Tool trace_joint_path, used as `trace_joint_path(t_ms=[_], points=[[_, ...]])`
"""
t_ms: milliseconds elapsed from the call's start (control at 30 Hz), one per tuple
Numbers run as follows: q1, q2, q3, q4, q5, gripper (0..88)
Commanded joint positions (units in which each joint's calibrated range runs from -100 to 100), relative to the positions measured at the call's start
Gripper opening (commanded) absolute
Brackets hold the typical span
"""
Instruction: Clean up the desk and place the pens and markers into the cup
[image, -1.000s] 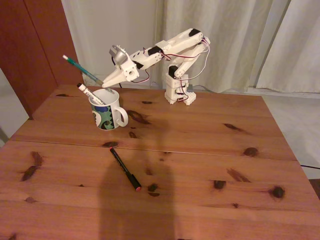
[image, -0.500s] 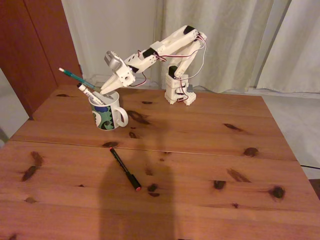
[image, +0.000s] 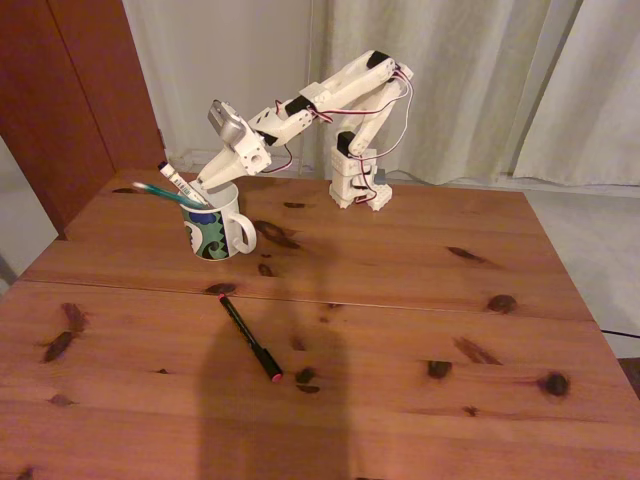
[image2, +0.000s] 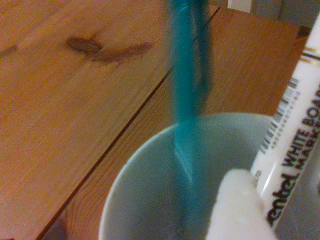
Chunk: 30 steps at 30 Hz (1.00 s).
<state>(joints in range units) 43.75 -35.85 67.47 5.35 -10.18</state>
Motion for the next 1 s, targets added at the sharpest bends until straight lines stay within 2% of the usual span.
trace_joint_path(t_ms=[0,267,433,567,967], points=[[-0.4,-0.8,-1.9,-0.9,0.5,12.7],[-1.3,-1.0,-3.2,-1.2,0.0,12.3],[-5.2,-0.2,-8.4,-0.8,-2.4,1.0],[-8.4,0.1,-13.6,1.2,-3.5,0.8],[-16.0,0.0,-31.8,42.3,-3.6,0.7]])
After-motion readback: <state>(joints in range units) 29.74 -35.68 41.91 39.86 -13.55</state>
